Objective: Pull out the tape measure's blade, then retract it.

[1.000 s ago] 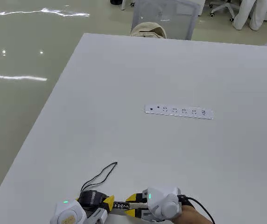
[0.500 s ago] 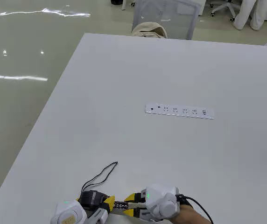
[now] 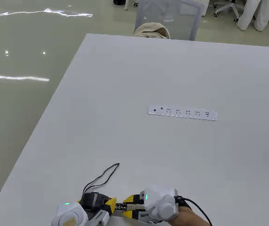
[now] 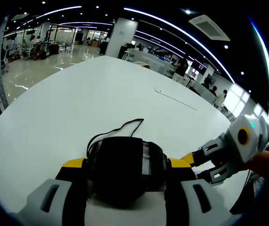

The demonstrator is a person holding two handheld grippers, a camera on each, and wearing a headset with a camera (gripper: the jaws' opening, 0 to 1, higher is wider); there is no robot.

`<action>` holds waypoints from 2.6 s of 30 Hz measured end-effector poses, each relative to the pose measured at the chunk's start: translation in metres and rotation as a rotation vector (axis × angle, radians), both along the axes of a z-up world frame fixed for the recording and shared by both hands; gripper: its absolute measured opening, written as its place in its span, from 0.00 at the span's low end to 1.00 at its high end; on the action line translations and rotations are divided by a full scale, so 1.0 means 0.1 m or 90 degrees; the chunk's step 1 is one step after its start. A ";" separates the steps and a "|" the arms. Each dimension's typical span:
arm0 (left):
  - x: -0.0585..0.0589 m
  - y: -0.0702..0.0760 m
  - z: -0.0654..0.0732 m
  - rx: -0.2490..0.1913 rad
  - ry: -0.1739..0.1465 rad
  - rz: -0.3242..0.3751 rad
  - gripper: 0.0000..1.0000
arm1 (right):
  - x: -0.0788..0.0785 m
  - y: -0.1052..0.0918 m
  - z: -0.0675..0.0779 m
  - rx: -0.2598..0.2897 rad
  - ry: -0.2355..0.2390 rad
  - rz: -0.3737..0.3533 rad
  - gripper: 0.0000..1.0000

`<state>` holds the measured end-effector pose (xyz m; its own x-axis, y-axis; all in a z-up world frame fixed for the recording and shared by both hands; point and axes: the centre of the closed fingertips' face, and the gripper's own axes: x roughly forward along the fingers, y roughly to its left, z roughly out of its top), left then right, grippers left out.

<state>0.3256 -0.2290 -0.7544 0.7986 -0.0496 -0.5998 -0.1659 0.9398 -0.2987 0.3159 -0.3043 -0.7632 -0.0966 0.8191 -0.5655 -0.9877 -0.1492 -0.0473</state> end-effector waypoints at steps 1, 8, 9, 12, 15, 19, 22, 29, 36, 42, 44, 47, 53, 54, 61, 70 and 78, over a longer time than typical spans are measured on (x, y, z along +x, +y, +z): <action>0.00 0.00 0.00 0.000 0.000 -0.001 0.64 | 0.00 0.01 0.00 -0.001 0.000 0.001 0.13; 0.00 0.00 0.01 -0.002 0.000 -0.001 0.64 | -0.01 0.05 0.00 0.002 0.002 0.000 0.13; 0.00 0.00 0.01 -0.002 0.000 -0.002 0.64 | -0.01 0.06 0.00 0.002 0.002 0.000 0.13; 0.00 0.01 0.00 -0.002 0.000 -0.003 0.64 | -0.01 0.09 -0.01 0.003 0.003 -0.001 0.13; -0.01 0.01 0.00 -0.001 0.001 -0.005 0.64 | -0.01 0.11 -0.01 0.003 0.002 -0.001 0.13; -0.01 0.01 0.01 -0.002 0.001 -0.004 0.64 | -0.02 0.13 -0.02 0.004 0.002 -0.002 0.13; -0.01 0.01 0.00 -0.001 0.002 -0.005 0.64 | -0.02 0.15 -0.02 0.004 0.003 -0.002 0.13; -0.01 0.01 0.01 0.002 0.003 -0.007 0.64 | -0.03 0.19 -0.02 0.004 0.005 -0.003 0.13; -0.01 0.02 0.00 0.001 0.002 -0.006 0.64 | -0.03 0.23 -0.04 0.007 0.008 -0.005 0.13; -0.01 0.02 0.01 0.000 0.002 -0.006 0.64 | -0.04 0.26 -0.04 0.006 0.007 -0.006 0.13; -0.01 0.02 0.01 -0.002 0.001 -0.005 0.64 | -0.04 0.26 -0.03 0.007 0.008 -0.007 0.13; -0.01 0.02 0.01 0.000 0.001 -0.006 0.64 | -0.03 0.26 -0.04 0.006 0.010 -0.008 0.13; -0.01 0.01 0.01 0.001 0.002 -0.006 0.64 | -0.03 0.26 -0.05 0.004 0.009 -0.011 0.13; -0.01 0.01 0.01 0.002 0.002 -0.006 0.64 | -0.03 0.26 -0.05 0.003 0.010 -0.012 0.13; 0.00 0.01 0.01 -0.005 0.007 0.002 0.65 | -0.02 0.26 -0.06 0.002 0.018 -0.023 0.13; 0.00 -0.02 -0.02 -0.005 0.018 -0.005 0.65 | -0.02 0.25 -0.09 -0.008 0.035 -0.040 0.14; -0.01 -0.04 -0.03 -0.008 0.027 -0.008 0.65 | -0.02 0.25 -0.13 -0.013 0.031 -0.048 0.15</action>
